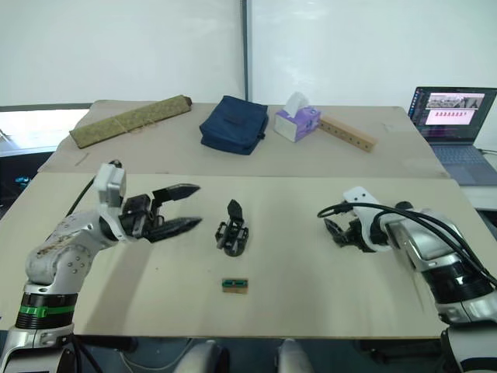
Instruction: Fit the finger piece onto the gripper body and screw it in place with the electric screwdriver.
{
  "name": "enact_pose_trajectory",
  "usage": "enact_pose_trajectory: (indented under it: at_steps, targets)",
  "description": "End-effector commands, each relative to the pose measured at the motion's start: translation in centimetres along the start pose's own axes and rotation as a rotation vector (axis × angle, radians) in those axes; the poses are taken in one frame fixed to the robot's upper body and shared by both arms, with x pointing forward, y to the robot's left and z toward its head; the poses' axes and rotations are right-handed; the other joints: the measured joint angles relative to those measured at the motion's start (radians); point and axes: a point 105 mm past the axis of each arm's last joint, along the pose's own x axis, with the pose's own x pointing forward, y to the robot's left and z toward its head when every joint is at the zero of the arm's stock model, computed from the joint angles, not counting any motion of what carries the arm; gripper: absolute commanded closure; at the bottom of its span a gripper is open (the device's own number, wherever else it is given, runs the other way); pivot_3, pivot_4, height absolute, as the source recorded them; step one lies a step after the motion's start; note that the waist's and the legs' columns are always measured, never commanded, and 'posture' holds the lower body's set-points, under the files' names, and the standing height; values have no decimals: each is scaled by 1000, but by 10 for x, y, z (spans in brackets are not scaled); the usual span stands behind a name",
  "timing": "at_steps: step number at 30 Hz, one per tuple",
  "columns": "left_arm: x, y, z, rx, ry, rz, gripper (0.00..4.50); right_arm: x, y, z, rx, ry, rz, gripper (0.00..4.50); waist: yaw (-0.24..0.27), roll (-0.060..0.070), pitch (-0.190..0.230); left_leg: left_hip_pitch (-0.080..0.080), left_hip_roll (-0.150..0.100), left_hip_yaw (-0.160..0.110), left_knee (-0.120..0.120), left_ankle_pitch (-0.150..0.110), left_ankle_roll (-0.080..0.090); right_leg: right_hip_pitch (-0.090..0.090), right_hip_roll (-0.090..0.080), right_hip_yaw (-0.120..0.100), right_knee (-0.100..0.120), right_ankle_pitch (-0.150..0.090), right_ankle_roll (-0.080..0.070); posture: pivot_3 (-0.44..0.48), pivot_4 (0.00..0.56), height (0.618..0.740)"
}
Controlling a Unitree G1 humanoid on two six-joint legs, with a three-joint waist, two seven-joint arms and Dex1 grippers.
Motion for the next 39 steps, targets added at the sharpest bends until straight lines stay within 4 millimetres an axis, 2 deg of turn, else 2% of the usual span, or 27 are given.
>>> enact_pose_trajectory:
  at_steps: [1, 6, 9, 12, 15, 18, 22, 24, 27, 30, 31, 32, 33, 39]
  targets:
    - [6, 4, 24, -45, -102, 65, 0, -38, 13, 69, -223, -389, -68, 3340, -2, 0, 0, 0, 0, 0, 0, 0, 0, 0, 0, 0, 0, 0, 0, 0, 150, 740]
    - [37, 13, 47, -109, -253, 145, 0, -56, 70, 111, -437, -686, -93, 3340, 3, 0, 0, 0, 0, -2, 1, 0, 0, 0, 0, -1, 1, 0, 0, 0, 150, 740]
    - [59, 11, 49, -152, -312, 151, 0, -60, 102, 137, -495, -840, -143, 3340, 3, 0, 0, 0, -1, -2, 1, 1, -1, 0, -1, -1, 1, 1, 1, 0, 150, 740]
    - [71, 7, 47, -220, -338, 138, 0, -61, 130, 155, -564, -918, -141, 3340, 2, 0, 0, -1, -2, -2, 1, 1, -2, -1, -1, 0, 1, 2, 1, 0, 150, 740]
    - [78, 5, 48, -271, -369, 125, 0, -54, 139, 163, -535, -914, -140, 3340, 1, 0, 0, -2, -2, -2, 0, 2, -3, -5, 0, 0, 2, 3, -1, 0, 150, 740]
    - [81, 10, 51, -281, -401, 158, 0, -53, 150, 169, -578, -939, -129, 3340, 3, 0, 0, -3, -2, -2, 1, 2, -3, -7, 0, 0, 4, 3, -1, 0, 150, 740]
    - [82, 10, 54, -292, -436, 155, 0, -46, 145, 167, -611, -908, -160, 3340, 3, 0, 0, -7, -3, -2, 1, 3, -5, -12, 0, 0, 8, 3, -1, 0, 150, 740]
    - [82, 9, 55, -291, -441, 149, 553, -44, 142, 166, -619, -897, -168, 3339, 2, 0, 0, -7, -3, -2, 1, 3, -5, -12, 0, 0, 7, 3, -1, 0, 150, 740]
    - [82, 8, 54, -289, -447, 146, 1714, -43, 140, 165, -624, -891, -173, 3340, 1, 0, 0, -6, -4, -2, 1, 3, -5, -12, 1, 0, 7, 3, -1, 0, 150, 740]
    - [81, 8, 54, -309, -469, 157, 3283, -42, 138, 163, -621, -881, -174, 3340, -1, 0, 0, -6, -3, -2, 1, 3, -5, -12, 1, 0, 8, 3, -1, 0, 150, 740]
    - [81, 7, 52, -314, -470, 159, 3649, -42, 138, 163, -623, -883, -176, 3340, -1, 0, 0, -6, -3, -2, 1, 3, -5, -12, 1, 0, 8, 3, -1, 0, 150, 740]
    - [82, 7, 50, -329, -471, 161, 4276, -42, 137, 163, -627, -883, -180, 3340, 0, 0, 0, -6, -3, -2, 1, 3, -5, -12, 1, 0, 8, 3, -1, 0, 150, 740]
    - [83, 6, 49, -341, -473, 163, 4500, -42, 137, 162, -629, -884, -182, 3340, 1, 0, 0, -6, -3, -2, 1, 3, -5, -12, 1, 0, 8, 3, -1, 0, 150, 740]
    - [86, 5, 41, -370, -481, 181, 4500, -47, 139, 163, -653, -917, -167, 3341, 2, 0, 0, -6, -3, -2, 1, 3, -5, -12, 0, 0, 8, 3, -1, 0, 150, 740]
